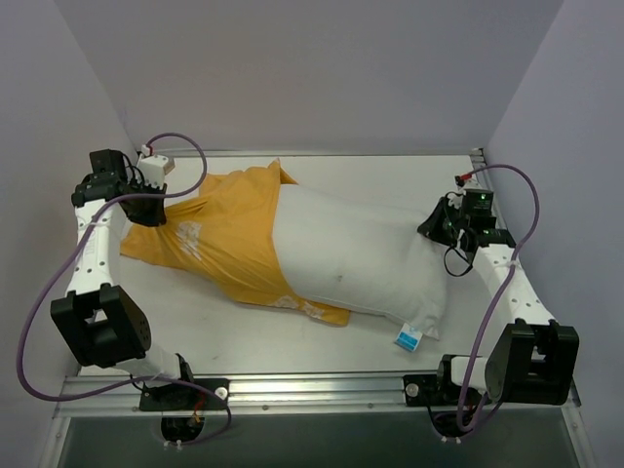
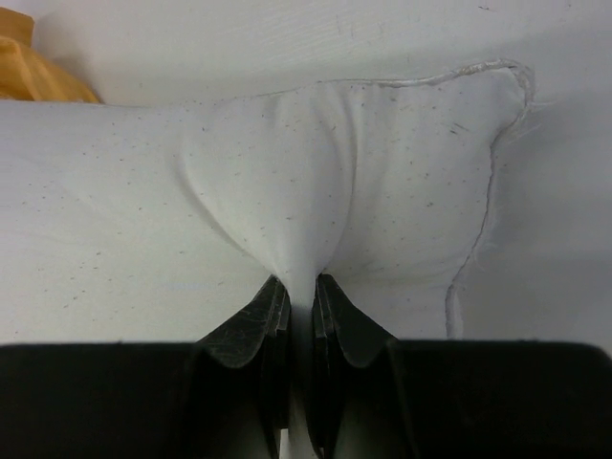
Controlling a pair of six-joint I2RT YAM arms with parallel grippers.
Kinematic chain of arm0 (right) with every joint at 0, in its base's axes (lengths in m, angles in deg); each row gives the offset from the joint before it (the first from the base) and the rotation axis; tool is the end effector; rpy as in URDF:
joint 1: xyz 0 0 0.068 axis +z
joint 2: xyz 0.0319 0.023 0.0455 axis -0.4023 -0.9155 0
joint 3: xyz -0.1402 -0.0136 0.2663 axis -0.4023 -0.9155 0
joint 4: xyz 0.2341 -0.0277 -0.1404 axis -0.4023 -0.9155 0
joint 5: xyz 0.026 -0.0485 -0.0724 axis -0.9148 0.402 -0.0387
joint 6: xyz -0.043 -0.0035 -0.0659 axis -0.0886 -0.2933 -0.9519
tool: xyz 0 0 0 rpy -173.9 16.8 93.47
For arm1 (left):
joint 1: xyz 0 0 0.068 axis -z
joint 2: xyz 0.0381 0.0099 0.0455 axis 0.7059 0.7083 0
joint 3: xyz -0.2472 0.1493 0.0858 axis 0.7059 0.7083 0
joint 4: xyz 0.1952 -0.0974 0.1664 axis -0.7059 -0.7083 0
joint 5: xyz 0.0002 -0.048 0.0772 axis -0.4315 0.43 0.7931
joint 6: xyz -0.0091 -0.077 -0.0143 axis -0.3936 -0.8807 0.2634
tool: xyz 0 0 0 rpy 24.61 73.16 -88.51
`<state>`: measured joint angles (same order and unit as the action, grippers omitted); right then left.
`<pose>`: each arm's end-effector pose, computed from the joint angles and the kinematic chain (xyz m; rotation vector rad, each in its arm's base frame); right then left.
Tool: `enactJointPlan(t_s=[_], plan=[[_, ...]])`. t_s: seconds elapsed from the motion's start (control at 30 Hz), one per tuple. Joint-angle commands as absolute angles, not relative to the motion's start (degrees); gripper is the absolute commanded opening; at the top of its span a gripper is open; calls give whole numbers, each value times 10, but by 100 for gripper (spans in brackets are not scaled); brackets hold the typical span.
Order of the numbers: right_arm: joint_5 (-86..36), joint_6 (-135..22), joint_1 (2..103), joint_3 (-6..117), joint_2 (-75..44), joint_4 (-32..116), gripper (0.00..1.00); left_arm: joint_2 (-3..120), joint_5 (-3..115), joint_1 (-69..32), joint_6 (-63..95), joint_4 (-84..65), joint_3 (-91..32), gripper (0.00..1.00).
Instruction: Remove the pillowcase from the pillow
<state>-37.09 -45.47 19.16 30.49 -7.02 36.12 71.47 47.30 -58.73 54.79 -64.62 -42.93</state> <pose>0.3155 -0.0027 0.2888 0.1944 2.0595 0.4920 0.3463 0.0649 0.3395 0.4045 2.4486 -0.0796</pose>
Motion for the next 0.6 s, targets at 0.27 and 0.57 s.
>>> enactJointPlan(t_s=[0.27,0.57], plan=[[-108,-575,372,464,-86,271,75,693,525,-538,534,-539,-415,2],[-158,-698,561,558,-81,193,100,708,536,-538,531,-535,-439,2]])
